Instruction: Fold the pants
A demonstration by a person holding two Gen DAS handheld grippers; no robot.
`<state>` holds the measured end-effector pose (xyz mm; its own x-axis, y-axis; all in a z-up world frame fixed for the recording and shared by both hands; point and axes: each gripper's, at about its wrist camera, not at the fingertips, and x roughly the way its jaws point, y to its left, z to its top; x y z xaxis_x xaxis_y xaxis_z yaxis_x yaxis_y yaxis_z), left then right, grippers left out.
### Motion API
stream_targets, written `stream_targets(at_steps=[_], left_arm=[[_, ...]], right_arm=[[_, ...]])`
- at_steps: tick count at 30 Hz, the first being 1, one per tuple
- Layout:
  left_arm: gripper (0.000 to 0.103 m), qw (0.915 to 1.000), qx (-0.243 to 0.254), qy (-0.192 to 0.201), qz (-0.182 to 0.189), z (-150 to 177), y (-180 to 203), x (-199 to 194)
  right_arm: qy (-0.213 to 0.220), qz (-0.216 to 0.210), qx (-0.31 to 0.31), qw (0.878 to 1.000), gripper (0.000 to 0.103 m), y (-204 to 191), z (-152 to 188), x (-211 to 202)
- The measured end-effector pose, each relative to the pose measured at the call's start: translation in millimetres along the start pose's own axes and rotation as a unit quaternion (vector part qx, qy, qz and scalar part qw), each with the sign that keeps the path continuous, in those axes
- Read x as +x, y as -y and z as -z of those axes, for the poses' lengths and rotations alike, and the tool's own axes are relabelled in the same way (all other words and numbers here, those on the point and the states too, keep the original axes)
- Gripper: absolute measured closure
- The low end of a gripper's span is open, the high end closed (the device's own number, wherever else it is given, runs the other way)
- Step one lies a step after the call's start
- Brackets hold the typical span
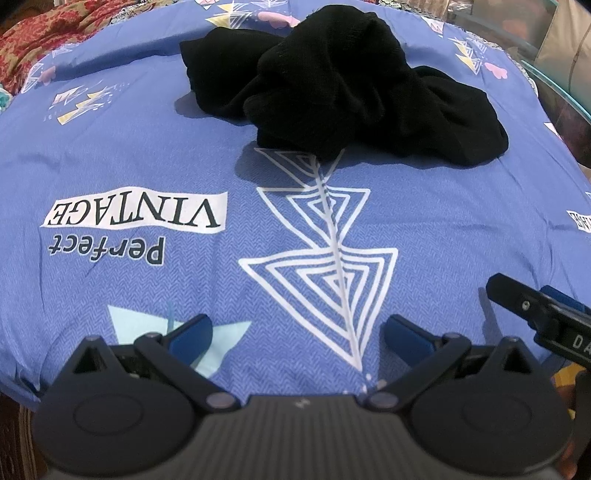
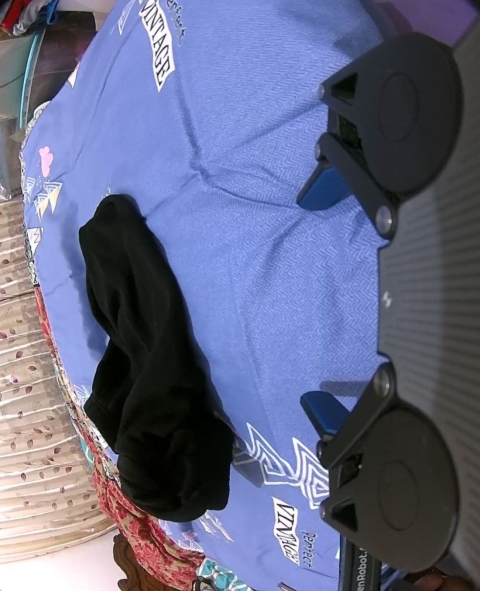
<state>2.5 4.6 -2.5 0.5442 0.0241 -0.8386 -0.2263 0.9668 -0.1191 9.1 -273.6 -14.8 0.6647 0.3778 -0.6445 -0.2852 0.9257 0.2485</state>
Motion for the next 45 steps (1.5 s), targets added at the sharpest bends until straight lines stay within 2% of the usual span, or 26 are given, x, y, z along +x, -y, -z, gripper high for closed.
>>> stream_targets(at_steps=[16,19,22,25,26,30,33,35,36,37,39,41,45], left_arm=[[0.0,0.9998,0.016,0.002,-0.009,-2.4,6.3,-0.7],[0.0,0.9993,0.02,0.025,-0.017,-8.3,6.5,-10.0],[0.0,0.9981,0.008,0.061,-0.006,-21.1,-1.4,-24.8],[0.0,0.9963,-0.024,0.079,0.023,-40.1,-15.2,-34.0],[0.0,0.9953,-0.037,0.083,0.033,-47.6,-21.3,-35.6],[0.0,0.9904,-0.088,0.078,0.072,-83.3,-35.2,-30.4],[0.0,0.986,-0.122,0.069,0.091,-109.5,-41.6,-20.3],[0.0,0.9838,-0.136,0.062,0.098,-123.7,-39.8,-10.1],[0.006,0.9822,-0.143,0.061,0.106,-129.6,-38.7,-4.8],[0.015,0.9813,-0.148,0.061,0.107,-131.7,-36.0,-0.4],[0.085,0.9846,-0.138,0.054,0.093,-139.6,-31.7,10.6],[0.09,0.9856,-0.137,0.047,0.087,-137.6,-29.2,16.1],[0.092,0.9836,-0.134,0.095,0.075,-120.7,-58.8,-11.8]], right_arm=[[0.001,0.002,-0.011,1.0,0.0,-2.4,1.1,0.3],[0.002,0.003,-0.024,1.0,0.0,-3.7,0.3,-1.5],[0.014,0.002,-0.022,1.0,0.0,-2.9,-1.0,-4.7],[0.025,0.005,-0.012,1.0,0.012,0.9,-5.1,-7.3],[0.03,0.006,-0.009,0.999,0.019,2.3,-6.6,-8.6],[0.04,0.004,0.001,0.999,0.04,8.6,-11.4,-11.2],[0.044,-0.001,0.008,0.999,0.047,12.1,-13.5,-11.7],[0.045,-0.004,0.01,0.999,0.049,13.8,-14.4,-12.3],[0.045,-0.004,0.01,0.999,0.049,14.7,-14.9,-12.7],[0.043,-0.003,0.011,0.999,0.049,15.5,-15.4,-12.4],[0.043,0.0,0.014,0.999,0.049,17.7,-16.5,-13.2],[0.043,0.003,0.017,0.999,0.048,20.0,-17.4,-14.3],[0.047,0.003,0.015,0.999,0.048,19.4,-23.1,-16.3]])
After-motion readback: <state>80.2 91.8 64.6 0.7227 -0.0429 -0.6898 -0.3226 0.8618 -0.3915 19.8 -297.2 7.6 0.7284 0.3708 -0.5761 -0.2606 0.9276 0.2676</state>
